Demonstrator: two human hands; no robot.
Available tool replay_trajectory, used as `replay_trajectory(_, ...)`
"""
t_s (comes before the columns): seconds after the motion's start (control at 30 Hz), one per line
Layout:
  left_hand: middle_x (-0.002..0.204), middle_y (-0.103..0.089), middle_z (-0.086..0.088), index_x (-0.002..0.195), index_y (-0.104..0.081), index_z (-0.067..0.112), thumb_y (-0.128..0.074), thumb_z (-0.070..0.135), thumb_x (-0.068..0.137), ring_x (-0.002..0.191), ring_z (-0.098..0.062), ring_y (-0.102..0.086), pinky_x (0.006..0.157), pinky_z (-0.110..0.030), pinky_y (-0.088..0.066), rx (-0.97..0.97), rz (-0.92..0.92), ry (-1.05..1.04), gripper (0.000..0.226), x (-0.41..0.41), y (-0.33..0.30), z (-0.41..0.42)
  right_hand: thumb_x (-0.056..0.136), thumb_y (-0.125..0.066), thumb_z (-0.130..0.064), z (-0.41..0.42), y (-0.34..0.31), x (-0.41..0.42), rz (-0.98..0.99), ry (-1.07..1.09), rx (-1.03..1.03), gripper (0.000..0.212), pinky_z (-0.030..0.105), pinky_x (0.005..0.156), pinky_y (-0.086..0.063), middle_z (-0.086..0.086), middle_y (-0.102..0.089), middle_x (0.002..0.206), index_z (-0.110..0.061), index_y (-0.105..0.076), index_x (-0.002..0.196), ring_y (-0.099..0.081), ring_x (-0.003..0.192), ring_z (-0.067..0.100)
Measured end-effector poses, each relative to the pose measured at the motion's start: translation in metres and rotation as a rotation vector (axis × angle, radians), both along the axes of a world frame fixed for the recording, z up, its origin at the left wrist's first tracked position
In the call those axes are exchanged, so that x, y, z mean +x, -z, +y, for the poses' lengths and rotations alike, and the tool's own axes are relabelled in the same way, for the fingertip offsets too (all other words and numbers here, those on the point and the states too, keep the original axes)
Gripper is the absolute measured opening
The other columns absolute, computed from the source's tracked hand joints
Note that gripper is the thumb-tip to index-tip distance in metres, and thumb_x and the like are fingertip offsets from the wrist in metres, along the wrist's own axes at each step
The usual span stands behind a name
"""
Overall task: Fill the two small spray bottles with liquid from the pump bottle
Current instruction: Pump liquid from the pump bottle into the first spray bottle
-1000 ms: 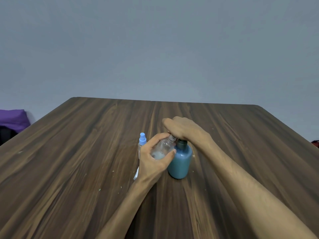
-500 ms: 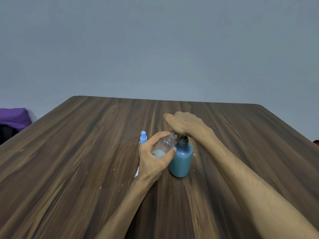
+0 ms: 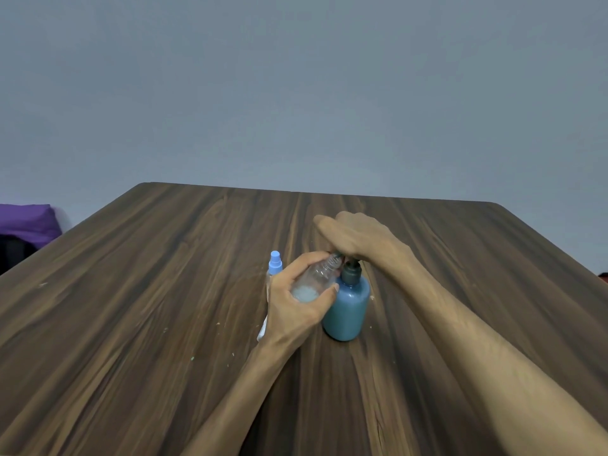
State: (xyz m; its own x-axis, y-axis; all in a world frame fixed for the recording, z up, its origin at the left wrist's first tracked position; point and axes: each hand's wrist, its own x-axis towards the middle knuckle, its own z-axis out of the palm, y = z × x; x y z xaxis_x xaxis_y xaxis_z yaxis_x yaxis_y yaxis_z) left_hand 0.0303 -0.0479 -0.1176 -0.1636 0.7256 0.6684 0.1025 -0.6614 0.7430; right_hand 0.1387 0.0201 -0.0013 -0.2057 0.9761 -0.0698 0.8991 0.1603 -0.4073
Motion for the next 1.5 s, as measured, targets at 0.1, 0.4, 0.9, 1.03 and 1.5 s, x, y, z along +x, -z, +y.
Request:
replay_trajectory(0.1, 0.107, -0.077, 0.011, 0.114, -0.069, 0.022, -0.076, -0.007, 0.079, 0.101, -0.01, -0.074, 0.09, -0.02, -0.055, -0.01, 0.006, 0.019, 0.046, -0.0007, 0.0008, 0.0005, 0.096, -0.034, -0.042, -0.0029, 0.0056, 0.0001, 0.018, 0.0, -0.052, 0.041, 0.039, 0.068, -0.039, 0.005, -0.066, 0.083, -0.018, -0.058, 0.074, -0.059, 0.079, 0.026)
replay_trajectory(0.4, 0.107, -0.077, 0.009, 0.114, -0.069, 0.022, -0.075, -0.006, 0.079, 0.101, -0.01, -0.074, 0.09, -0.021, -0.056, -0.006, -0.005, 0.021, 0.045, 0.0, -0.0004, -0.0005, 0.099, -0.035, -0.04, -0.0039, 0.0067, -0.0002, 0.014, 0.001, -0.016, 0.039, 0.036, 0.063, -0.036, 0.004, -0.063, 0.085, -0.017, -0.058, 0.077, -0.055, 0.075, 0.021)
replay_trajectory(0.9, 0.107, -0.078, 0.004, 0.114, -0.071, 0.019, -0.076, -0.007, 0.079, 0.102, -0.017, -0.075, 0.09, -0.025, -0.056, -0.01, -0.02, 0.025, 0.044, -0.0001, 0.0045, 0.003, 0.098, -0.038, -0.038, -0.0065, 0.0036, -0.0012, 0.014, 0.0, -0.015, 0.036, 0.035, 0.063, -0.035, 0.002, -0.064, 0.082, -0.017, -0.059, 0.078, -0.055, 0.074, 0.019)
replay_trajectory(1.03, 0.108, -0.078, 0.006, 0.115, -0.071, 0.017, -0.075, -0.01, 0.079, 0.103, -0.014, -0.074, 0.092, -0.023, -0.056, -0.016, -0.041, 0.043, 0.045, -0.0002, 0.0052, 0.0023, 0.097, -0.037, -0.041, -0.0022, 0.0025, 0.0005, 0.025, 0.009, 0.03, 0.039, 0.035, 0.064, -0.037, 0.004, -0.07, 0.089, -0.018, -0.063, 0.079, -0.059, 0.078, 0.022)
replay_trajectory(1.5, 0.107, -0.078, 0.004, 0.115, -0.072, 0.021, -0.075, -0.005, 0.078, 0.104, -0.021, -0.075, 0.093, -0.028, -0.057, -0.007, -0.032, 0.025, 0.045, -0.0009, 0.0058, 0.0034, 0.097, -0.037, -0.041, -0.0033, 0.0036, 0.001, 0.019, -0.004, 0.02, 0.04, 0.037, 0.07, -0.041, 0.004, -0.068, 0.088, -0.016, -0.064, 0.081, -0.059, 0.078, 0.021)
